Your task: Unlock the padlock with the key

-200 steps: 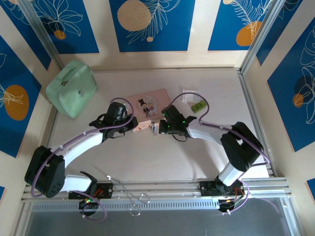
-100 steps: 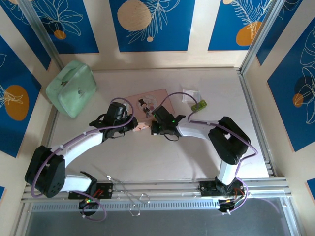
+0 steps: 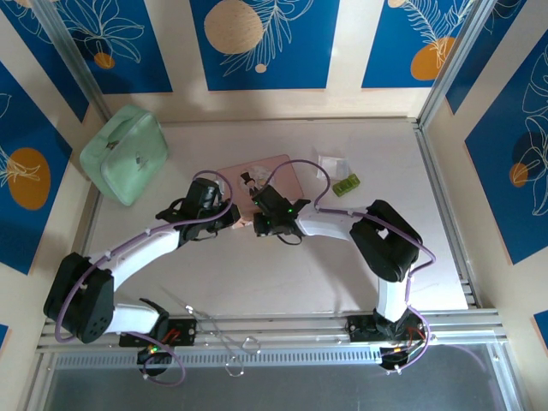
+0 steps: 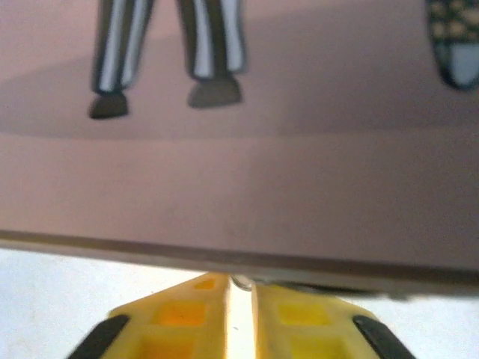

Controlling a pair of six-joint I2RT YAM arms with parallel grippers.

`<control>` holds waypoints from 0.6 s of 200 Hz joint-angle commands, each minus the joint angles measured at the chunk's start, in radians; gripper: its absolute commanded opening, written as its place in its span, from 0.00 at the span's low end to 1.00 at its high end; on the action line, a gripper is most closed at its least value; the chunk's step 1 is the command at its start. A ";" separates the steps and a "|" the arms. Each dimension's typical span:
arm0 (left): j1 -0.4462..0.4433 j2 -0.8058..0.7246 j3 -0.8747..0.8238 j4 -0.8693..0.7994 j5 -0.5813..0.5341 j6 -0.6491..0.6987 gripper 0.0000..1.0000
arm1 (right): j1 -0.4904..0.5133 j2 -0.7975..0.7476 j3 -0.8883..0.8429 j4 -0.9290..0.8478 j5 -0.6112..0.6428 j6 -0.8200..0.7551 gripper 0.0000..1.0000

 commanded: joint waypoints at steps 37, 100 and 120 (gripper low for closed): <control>0.007 0.000 0.001 -0.003 0.014 -0.006 0.08 | 0.011 -0.160 -0.117 0.055 0.034 -0.002 0.37; 0.013 0.002 -0.007 0.002 0.015 0.000 0.08 | -0.063 -0.188 -0.195 0.084 -0.045 -0.026 0.44; 0.014 0.000 -0.016 0.007 0.015 -0.006 0.08 | -0.078 -0.137 -0.159 0.084 -0.075 -0.032 0.42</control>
